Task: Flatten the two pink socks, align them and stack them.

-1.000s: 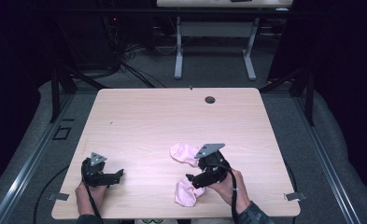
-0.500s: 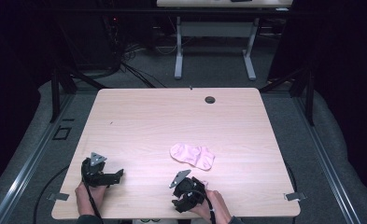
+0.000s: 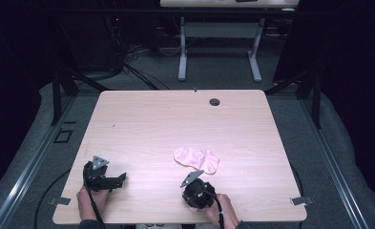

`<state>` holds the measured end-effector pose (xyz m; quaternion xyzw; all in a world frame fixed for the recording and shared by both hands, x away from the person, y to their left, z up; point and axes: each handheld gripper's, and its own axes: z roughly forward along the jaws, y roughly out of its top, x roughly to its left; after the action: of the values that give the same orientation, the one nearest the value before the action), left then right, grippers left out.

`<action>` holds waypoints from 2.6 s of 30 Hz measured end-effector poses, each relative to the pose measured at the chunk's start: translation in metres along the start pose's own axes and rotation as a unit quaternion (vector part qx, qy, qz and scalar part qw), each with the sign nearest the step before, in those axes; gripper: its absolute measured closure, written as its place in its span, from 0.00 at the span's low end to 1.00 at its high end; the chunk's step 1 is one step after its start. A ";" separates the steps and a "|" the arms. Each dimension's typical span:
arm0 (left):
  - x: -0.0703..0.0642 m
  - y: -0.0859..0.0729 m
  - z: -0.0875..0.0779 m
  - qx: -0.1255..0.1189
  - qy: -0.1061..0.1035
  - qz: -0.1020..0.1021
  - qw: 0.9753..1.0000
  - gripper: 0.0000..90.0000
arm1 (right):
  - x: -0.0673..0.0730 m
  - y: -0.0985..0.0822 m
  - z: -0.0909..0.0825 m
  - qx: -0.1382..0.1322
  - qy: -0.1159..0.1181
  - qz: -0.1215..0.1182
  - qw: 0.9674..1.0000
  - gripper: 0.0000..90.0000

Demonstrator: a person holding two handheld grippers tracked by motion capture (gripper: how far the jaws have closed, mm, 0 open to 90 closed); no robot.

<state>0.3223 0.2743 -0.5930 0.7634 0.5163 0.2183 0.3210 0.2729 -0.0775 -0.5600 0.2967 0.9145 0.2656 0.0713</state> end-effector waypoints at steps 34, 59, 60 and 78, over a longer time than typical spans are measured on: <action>-0.165 0.032 -0.010 -0.075 -0.229 0.092 0.966 0.13 | -0.037 0.027 -0.112 -0.250 0.014 0.075 0.965 0.88; -0.197 0.041 -0.011 -0.055 -0.099 0.196 0.974 0.98 | -0.054 -0.012 -0.092 -0.231 0.019 0.126 0.964 0.87; -0.198 0.038 -0.012 -0.039 -0.090 0.207 0.973 0.98 | -0.055 -0.017 -0.086 -0.224 0.021 0.135 0.965 0.87; -0.169 0.046 -0.027 -0.005 -0.136 0.123 0.983 0.39 | -0.078 -0.067 -0.068 -0.128 -0.023 0.171 0.977 0.54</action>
<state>0.2715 0.1125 -0.5418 0.8421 0.3687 0.1528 0.3629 0.2834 -0.1989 -0.5402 0.4432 0.8067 0.3818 0.0833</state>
